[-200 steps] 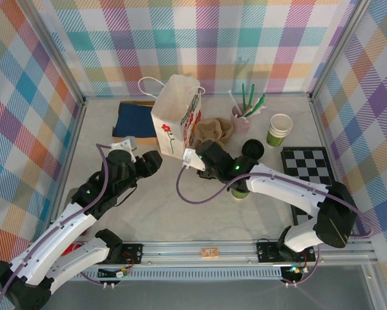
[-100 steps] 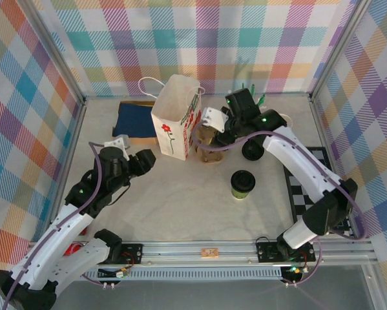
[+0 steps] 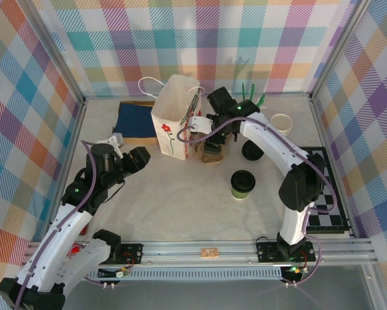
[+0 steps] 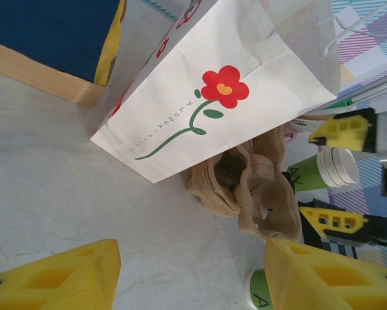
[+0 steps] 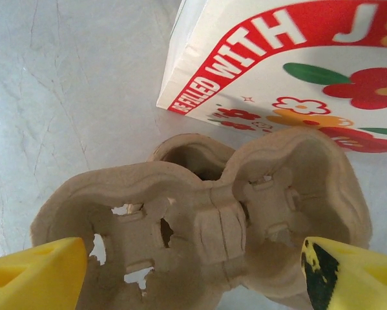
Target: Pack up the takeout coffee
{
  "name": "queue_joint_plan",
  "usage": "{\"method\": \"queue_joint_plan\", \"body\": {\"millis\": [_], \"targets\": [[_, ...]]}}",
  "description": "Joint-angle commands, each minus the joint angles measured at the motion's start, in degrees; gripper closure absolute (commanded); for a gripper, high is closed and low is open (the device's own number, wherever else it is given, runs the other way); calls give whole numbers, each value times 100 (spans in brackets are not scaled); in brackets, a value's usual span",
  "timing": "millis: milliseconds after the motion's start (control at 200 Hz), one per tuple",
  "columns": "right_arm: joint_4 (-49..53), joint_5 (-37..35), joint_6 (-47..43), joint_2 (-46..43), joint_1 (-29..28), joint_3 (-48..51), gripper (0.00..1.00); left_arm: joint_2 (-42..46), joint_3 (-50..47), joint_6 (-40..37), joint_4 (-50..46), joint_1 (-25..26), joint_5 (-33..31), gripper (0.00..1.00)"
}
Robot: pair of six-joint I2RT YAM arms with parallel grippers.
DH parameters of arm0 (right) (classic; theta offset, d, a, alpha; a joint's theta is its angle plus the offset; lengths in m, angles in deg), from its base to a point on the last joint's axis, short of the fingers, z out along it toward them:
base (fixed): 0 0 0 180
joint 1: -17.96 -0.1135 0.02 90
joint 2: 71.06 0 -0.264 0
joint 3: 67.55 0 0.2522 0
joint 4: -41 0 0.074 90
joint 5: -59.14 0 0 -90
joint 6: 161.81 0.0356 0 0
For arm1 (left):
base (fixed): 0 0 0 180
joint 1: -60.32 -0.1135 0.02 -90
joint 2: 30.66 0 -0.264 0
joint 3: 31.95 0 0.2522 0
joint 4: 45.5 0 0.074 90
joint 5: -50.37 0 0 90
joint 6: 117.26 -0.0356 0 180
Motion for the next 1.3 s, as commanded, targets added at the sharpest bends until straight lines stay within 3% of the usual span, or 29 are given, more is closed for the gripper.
{"method": "queue_joint_plan", "body": {"millis": [0, 295, 1295], "targets": [[562, 222, -269, 266, 13, -420, 15, 32, -48, -68, 33, -132, 250, 39], [679, 211, -359, 731, 99, -768, 15, 104, -5, -158, -108, -377, 399, 39], [137, -158, -447, 1151, 218, -245, 21, -50, -92, -167, 1, -529, 534, 39]]}}
